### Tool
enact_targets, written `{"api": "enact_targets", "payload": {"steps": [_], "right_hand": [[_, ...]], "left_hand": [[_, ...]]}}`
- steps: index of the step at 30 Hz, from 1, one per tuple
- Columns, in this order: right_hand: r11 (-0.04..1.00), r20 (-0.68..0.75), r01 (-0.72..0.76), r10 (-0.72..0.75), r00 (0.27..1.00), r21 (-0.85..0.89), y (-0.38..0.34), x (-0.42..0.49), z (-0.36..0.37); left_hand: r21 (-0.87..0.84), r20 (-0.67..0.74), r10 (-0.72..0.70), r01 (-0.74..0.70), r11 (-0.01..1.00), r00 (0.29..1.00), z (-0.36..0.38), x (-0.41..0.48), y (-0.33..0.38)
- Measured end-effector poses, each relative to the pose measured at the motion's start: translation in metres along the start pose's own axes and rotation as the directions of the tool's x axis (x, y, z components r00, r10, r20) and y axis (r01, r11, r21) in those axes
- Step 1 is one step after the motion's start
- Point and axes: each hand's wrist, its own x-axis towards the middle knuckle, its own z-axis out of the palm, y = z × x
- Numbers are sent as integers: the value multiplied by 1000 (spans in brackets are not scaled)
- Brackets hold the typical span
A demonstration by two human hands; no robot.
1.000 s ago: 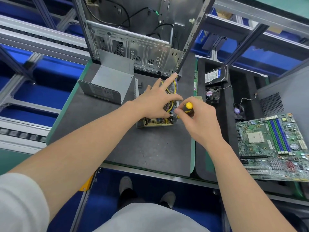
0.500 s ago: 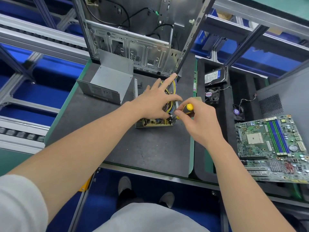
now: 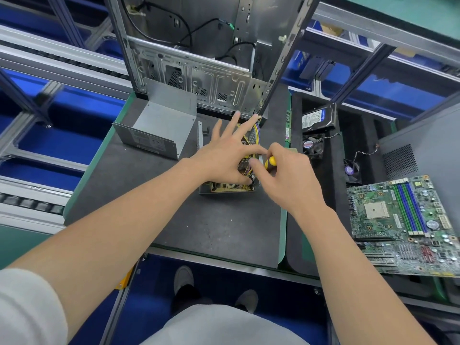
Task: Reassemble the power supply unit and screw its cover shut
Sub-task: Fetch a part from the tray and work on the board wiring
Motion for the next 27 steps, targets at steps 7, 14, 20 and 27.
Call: {"api": "enact_targets", "payload": {"steps": [7,14,20,27], "right_hand": [[989,32,141,-140,990,-36,2,4,-10],[978,46,196,-193,980,-67,-9,6,-16],[983,120,178,-172,978,-39,-5,15,-29],[986,109,99,-84,990,-131,-15,20,-33]], "left_hand": [[-35,-39,15,-17,999,999,0,-2,1],[-96,-63,-13,6,995,998,1,0,5],[-96,-50,16,-20,995,999,2,0,-1],[-159,-13,-6,4,987,1000,-5,-2,1]]}}
